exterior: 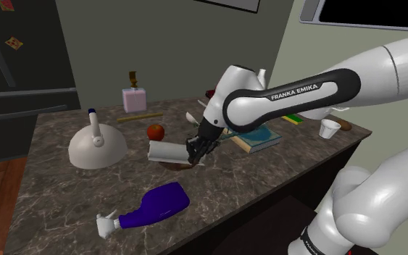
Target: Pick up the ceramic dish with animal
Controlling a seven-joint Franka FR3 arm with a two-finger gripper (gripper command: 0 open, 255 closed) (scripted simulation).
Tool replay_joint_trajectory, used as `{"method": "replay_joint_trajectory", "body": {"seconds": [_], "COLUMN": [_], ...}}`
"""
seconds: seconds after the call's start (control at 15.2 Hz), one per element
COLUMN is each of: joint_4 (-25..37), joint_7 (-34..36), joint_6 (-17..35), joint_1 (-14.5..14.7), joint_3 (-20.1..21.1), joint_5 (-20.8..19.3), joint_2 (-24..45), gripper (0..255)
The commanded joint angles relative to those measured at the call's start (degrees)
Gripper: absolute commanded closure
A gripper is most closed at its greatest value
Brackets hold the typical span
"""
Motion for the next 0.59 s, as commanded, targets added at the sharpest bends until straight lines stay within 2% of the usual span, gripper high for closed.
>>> {"method": "replay_joint_trajectory", "body": {"seconds": [0.0, 0.4, 0.53], "joint_4": [1.26, 4.49, 4.58], "joint_7": [0.56, 1.64, 1.67], "joint_6": [-1.85, -6.79, -6.92], "joint_1": [-0.17, -0.56, -0.57], "joint_3": [-0.03, -0.35, -0.36], "joint_5": [-0.43, -1.39, -1.41], "joint_2": [-0.62, -2.39, -2.43], "gripper": [255, 255, 255]}}
